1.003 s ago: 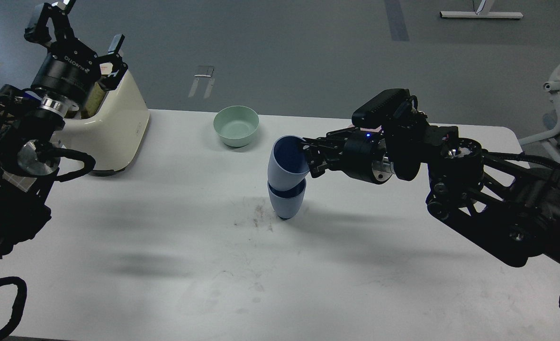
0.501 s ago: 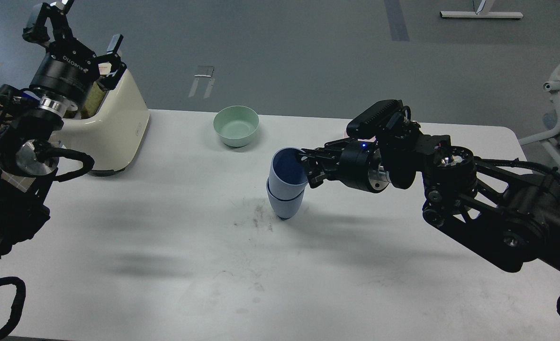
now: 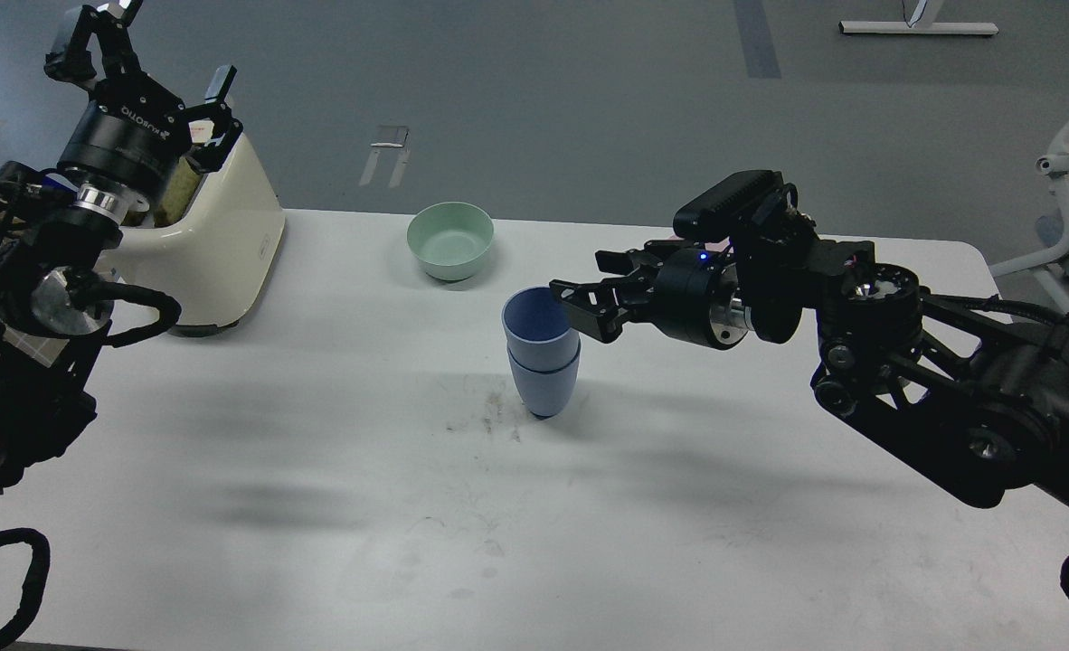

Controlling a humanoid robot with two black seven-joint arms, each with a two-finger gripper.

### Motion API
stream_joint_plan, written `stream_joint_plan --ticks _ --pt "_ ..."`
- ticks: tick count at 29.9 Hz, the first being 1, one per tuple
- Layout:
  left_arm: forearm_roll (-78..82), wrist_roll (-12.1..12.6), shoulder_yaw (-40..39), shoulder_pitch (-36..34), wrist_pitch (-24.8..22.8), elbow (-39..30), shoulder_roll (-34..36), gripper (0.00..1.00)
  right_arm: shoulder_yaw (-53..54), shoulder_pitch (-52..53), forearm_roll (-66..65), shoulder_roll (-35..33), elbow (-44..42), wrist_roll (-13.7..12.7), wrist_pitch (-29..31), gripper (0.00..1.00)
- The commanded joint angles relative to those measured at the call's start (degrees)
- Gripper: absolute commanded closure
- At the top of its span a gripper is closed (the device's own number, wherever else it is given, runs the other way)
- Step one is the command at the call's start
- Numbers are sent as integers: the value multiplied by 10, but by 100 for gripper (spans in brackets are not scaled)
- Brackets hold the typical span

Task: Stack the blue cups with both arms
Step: 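Open the right gripper and retract the right arm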

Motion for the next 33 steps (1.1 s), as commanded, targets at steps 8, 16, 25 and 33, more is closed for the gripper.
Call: stream_joint_plan --ticks 8,16,25,33 --pt "0 1 1 -1 0 0 -3 2 317 3 10 86 -48 3 0 0" --pt "0 -3 1 -8 -2 1 -2 2 529 8 107 77 -117 6 0 0" --pt "-6 0 -5 -23 -8 4 -7 2 627 -57 345 35 -221 7 0 0" --pt "-1 1 -7 -41 -3 5 -5 2 627 -116 560 29 -230 7 0 0"
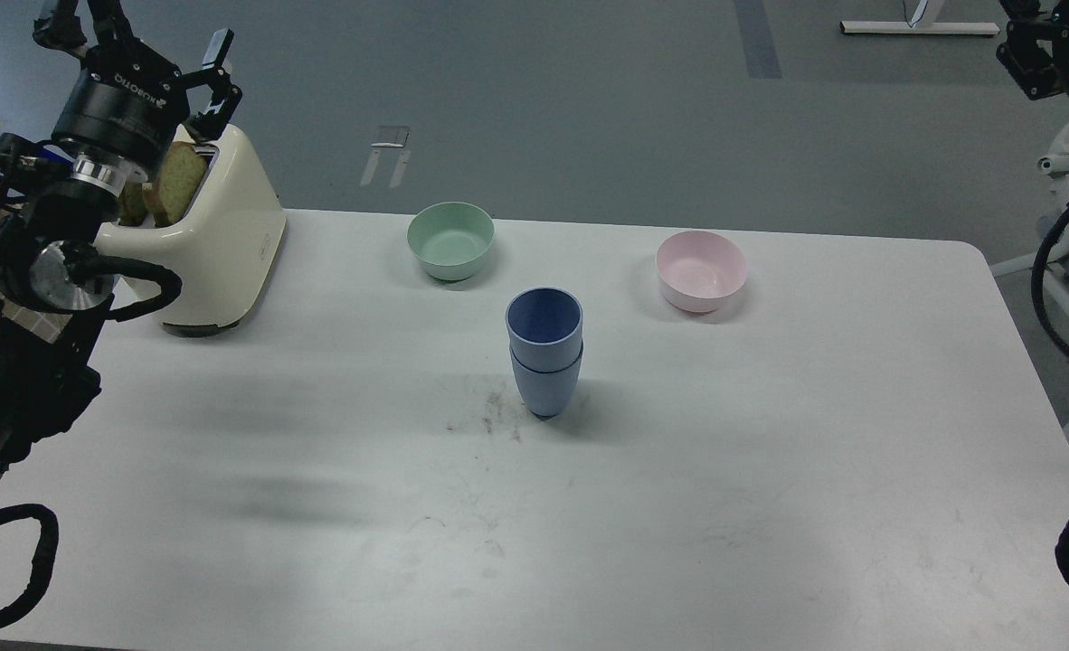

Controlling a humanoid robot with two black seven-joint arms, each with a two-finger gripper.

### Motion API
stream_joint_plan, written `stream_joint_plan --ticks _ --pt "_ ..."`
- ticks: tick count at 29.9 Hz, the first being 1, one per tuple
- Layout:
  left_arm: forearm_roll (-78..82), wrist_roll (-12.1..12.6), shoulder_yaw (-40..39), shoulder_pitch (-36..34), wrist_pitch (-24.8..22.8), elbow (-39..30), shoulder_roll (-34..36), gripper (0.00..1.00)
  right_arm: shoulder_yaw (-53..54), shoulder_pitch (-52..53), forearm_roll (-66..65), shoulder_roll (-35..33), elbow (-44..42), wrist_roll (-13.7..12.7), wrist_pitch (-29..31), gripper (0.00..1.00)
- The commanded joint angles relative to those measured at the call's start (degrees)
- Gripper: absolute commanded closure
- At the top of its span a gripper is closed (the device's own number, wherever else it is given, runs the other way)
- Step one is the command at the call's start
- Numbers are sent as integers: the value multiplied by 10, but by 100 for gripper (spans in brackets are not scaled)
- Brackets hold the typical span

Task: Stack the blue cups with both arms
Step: 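Open the right gripper and retract the right arm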

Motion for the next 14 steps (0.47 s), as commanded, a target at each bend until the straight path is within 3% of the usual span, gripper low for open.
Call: stream_joint_plan --ticks 1,14 --pt "6 2 3 -3 2 0 0 2 0 -24 52 0 -6 0 0 0" --pt "22 2 9 -6 3 2 -18 2 0 -40 140 4 -27 -1 0 0"
